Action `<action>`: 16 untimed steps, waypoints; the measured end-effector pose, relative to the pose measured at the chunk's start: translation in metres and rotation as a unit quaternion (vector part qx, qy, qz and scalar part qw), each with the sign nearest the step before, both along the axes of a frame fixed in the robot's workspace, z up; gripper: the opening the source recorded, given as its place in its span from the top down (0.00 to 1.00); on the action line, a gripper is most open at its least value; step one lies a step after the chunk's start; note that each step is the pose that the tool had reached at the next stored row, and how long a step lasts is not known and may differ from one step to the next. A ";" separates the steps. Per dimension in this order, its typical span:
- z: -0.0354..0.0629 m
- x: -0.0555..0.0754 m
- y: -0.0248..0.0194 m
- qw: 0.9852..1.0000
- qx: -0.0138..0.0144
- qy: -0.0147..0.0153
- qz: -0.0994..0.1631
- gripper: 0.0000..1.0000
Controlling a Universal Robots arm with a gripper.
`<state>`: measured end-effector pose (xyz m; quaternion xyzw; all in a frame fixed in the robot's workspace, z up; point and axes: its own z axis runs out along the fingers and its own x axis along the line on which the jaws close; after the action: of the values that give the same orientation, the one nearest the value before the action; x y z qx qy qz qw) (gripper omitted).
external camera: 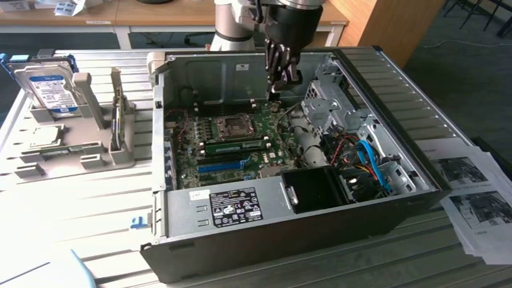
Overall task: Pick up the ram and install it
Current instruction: 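Press down the ram until it locks into place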
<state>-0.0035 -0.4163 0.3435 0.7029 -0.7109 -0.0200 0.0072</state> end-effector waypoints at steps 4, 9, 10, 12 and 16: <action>-0.0055 0.000 0.0000 1.000 0.000 0.000 0.000 0.91; -0.0136 0.000 -0.0001 1.000 0.000 0.000 0.000 0.91; -0.0151 0.000 -0.0001 1.000 0.000 0.000 0.000 0.91; -0.0181 0.000 0.0000 1.000 0.000 0.000 0.000 0.91; -0.0241 0.000 -0.0001 1.000 0.000 0.000 0.000 0.91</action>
<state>-0.0035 -0.4164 0.3194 0.7029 -0.7109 -0.0200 0.0073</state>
